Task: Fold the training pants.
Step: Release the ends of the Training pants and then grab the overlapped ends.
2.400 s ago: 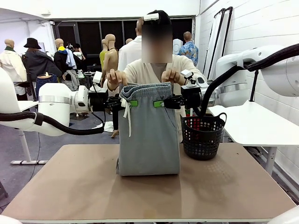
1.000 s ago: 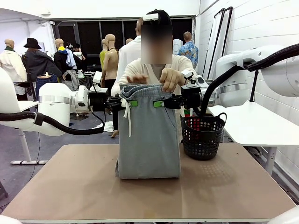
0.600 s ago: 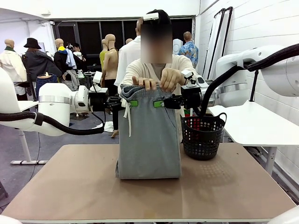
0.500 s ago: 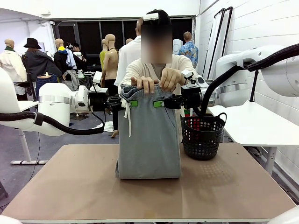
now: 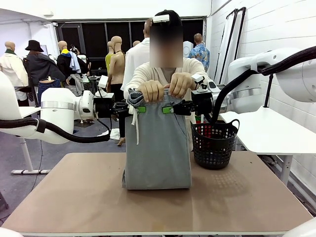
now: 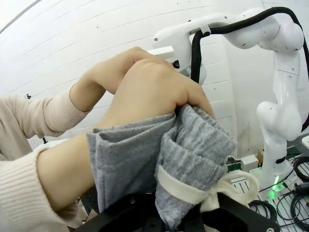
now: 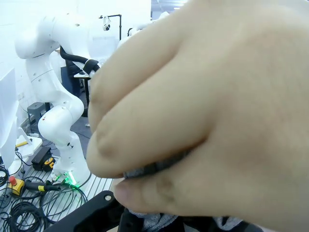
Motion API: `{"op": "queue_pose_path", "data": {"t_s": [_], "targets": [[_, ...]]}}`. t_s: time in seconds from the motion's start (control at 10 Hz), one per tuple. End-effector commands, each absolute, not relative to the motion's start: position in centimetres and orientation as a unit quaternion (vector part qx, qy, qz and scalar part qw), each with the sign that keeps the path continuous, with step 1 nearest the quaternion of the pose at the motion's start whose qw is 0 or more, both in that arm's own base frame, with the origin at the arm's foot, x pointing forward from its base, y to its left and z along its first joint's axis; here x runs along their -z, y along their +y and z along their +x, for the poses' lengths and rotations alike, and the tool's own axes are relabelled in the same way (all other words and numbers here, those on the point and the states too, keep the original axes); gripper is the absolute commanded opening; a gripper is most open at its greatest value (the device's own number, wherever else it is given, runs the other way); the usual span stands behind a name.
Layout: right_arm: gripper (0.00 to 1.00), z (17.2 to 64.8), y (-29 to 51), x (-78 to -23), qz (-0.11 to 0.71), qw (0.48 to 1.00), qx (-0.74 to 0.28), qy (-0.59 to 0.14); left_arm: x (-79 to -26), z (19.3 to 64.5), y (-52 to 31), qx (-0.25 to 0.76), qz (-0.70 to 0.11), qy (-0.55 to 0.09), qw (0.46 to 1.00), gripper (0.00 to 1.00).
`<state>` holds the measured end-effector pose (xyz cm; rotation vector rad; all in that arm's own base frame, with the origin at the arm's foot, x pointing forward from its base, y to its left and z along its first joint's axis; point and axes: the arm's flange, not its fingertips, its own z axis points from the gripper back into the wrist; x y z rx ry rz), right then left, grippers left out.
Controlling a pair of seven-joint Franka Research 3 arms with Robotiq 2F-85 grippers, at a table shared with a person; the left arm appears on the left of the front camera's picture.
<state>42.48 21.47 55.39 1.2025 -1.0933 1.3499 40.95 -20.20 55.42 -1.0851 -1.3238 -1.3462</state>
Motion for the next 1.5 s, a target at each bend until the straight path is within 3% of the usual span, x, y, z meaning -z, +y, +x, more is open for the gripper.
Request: {"op": "queue_pose_path", "data": {"t_s": [0.0, 1.4], "targets": [[0.00, 42.41, 21.66, -55.48, 0.498, 0.490, -0.555, -0.452, -55.60, 40.83, -20.10, 0.551, -0.437, -0.543, 0.459, 0.00], [0.00, 42.41, 21.66, -55.48, 0.498, 0.490, -0.555, -0.452, -55.60, 40.83, -20.10, 0.551, -0.437, -0.543, 0.459, 0.00]]}}
